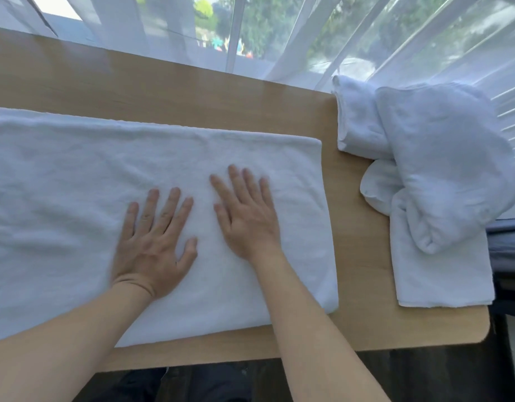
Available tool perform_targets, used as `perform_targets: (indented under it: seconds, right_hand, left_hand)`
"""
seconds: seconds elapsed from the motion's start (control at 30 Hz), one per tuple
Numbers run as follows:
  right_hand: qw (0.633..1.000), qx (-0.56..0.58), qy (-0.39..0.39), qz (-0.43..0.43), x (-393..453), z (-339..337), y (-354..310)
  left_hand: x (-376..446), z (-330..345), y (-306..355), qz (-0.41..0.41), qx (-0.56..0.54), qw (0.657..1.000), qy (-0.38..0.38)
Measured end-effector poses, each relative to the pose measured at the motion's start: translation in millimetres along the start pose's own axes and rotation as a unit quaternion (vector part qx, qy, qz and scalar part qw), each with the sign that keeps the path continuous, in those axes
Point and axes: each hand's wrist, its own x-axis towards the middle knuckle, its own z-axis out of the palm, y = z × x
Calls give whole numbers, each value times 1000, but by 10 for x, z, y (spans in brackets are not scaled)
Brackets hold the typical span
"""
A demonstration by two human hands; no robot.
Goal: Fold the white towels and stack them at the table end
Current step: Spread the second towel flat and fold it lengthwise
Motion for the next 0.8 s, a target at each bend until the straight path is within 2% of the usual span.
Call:
perform_targets:
  seconds: [0.1,0.17,0.27,0.33,0.43,0.47,0.53,0.6,0.7,0.8]
  right_hand:
    - [990,-54,-14,129,323,-159,499]
    - [980,-47,-11,193,435,-276,734]
    - [965,-32,5,261,477,-297,713]
    - [968,-34,42,243,369,-201,375]
    - [996,-22,32,83,89,31,-244]
    - [998,-22,16,62,63,72,-292]
    - [996,-15,-2,92,164,30,-79]
    - [984,-43,-6,172,257,-85,291]
    - [961,-25,1,274,289,-313,739]
    - [962,13,51,266,235,-348,562]
  left_hand:
    - [3,3,9,3,7,1000,9]
    - [8,-1,3,5,6,1000,9]
    - [6,-16,7,2,8,1000,11]
    - [5,-24,15,1,6,1000,12]
    - [2,-27,18,1,8,1000,19]
    - [5,-25,19,1,9,1000,20]
    - [9,-30,17,4,11,1000,20]
    - [11,-26,12,5,14,1000,16]
    - [-2,-27,10,3,14,1000,7]
    - [13,-53,24,-1,11,1000,-2]
